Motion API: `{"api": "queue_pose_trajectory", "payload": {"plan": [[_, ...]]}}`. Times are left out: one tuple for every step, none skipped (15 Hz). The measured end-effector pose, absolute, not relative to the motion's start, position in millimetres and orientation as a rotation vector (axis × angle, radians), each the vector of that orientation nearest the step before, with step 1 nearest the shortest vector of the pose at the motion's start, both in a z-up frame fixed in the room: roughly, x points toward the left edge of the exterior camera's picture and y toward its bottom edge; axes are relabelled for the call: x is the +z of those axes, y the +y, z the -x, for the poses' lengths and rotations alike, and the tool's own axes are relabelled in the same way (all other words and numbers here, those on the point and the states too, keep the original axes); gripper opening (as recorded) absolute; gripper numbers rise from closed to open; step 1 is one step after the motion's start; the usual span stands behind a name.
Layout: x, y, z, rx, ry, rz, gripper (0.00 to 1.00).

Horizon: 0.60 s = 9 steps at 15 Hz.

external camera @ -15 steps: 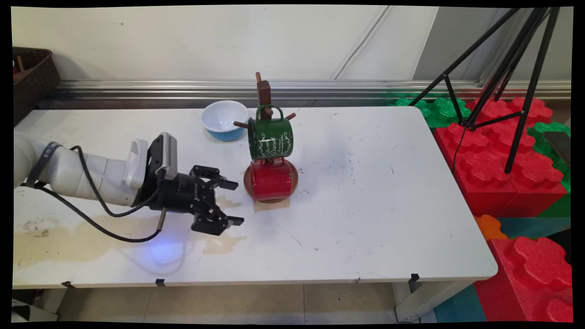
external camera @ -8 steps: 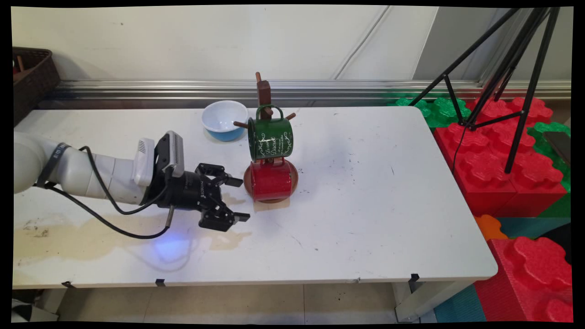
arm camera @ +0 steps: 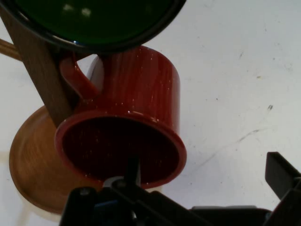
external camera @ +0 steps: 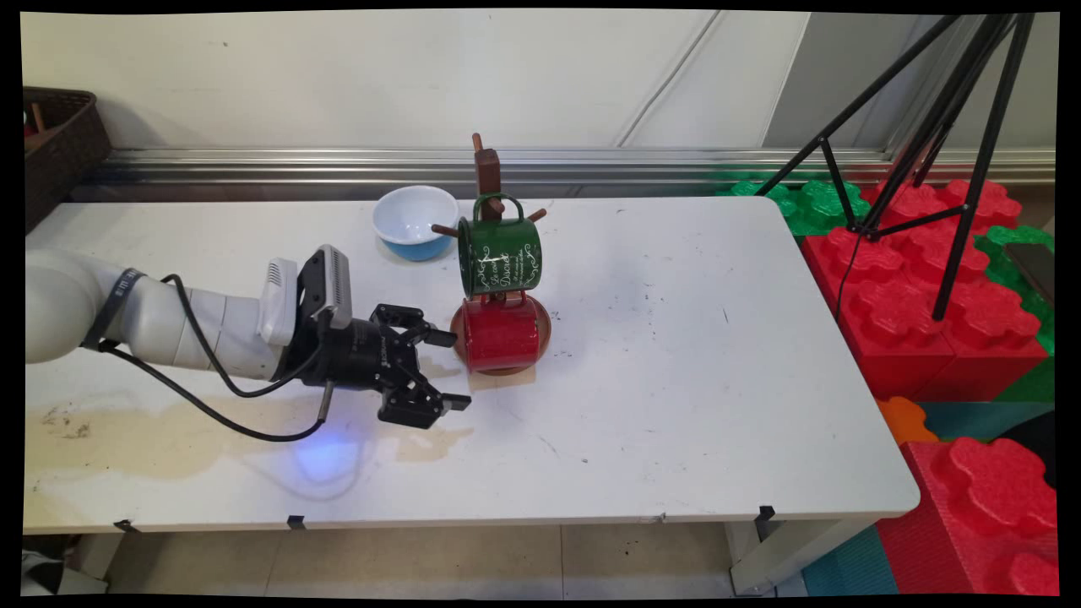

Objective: Pick up the red mug from the rack

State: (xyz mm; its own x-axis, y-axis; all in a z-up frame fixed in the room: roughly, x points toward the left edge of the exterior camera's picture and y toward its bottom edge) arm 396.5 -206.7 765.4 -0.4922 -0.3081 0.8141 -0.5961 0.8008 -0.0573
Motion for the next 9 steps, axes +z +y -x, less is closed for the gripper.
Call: {"api": "queue_pose_trajectory", "payload": {"plan": [[764.8,-207.3,-395.8,0.420,-2.115,-0.667,1.00],[764.4,-207.9,-395.2,0.420,-2.114,-0.669,1.00],[763.8,-208.5,-394.5,0.419,-2.113,-0.671,1.00],[763.0,-209.2,-393.8,0.418,-2.112,-0.672,1.00],[762.4,-210.0,-393.1,0.418,-2.111,-0.674,1.00],[761.8,-210.6,-392.5,0.416,-2.111,-0.676,1.00],[761.4,-210.9,-392.1,0.416,-2.110,-0.678,1.00],[760.8,-211.5,-391.6,0.415,-2.109,-0.679,1.00],[760.4,-211.9,-391.2,0.414,-2.109,-0.680,1.00]]}}
